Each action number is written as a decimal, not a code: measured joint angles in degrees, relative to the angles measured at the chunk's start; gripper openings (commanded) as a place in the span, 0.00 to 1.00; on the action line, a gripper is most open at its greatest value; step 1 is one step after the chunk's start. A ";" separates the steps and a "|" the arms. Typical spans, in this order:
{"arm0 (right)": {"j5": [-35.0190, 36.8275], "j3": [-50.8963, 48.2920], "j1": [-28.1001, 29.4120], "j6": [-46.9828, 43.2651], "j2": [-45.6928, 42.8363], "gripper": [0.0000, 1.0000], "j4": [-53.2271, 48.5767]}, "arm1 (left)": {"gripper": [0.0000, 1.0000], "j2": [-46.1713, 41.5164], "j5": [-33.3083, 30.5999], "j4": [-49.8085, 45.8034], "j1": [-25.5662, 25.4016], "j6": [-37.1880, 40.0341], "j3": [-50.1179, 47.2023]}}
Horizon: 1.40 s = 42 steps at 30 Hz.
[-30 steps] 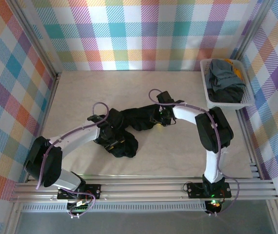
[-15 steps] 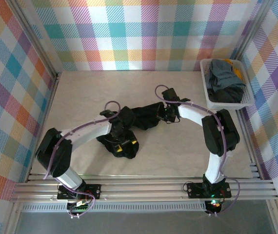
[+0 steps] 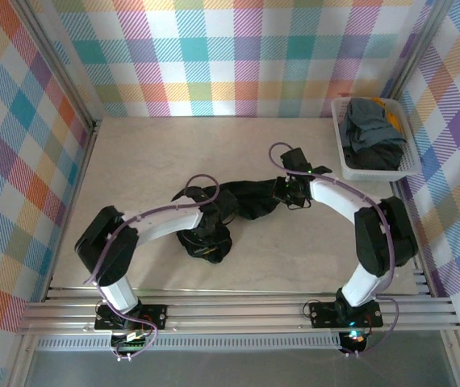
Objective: Fold and stack the t-shirts
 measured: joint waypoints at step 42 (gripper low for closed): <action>-10.45 -17.20 -1.49 22.10 -5.53 0.48 5.20 | 0.00 -40.70 1.20 4.66 32.61 5.70 -22.08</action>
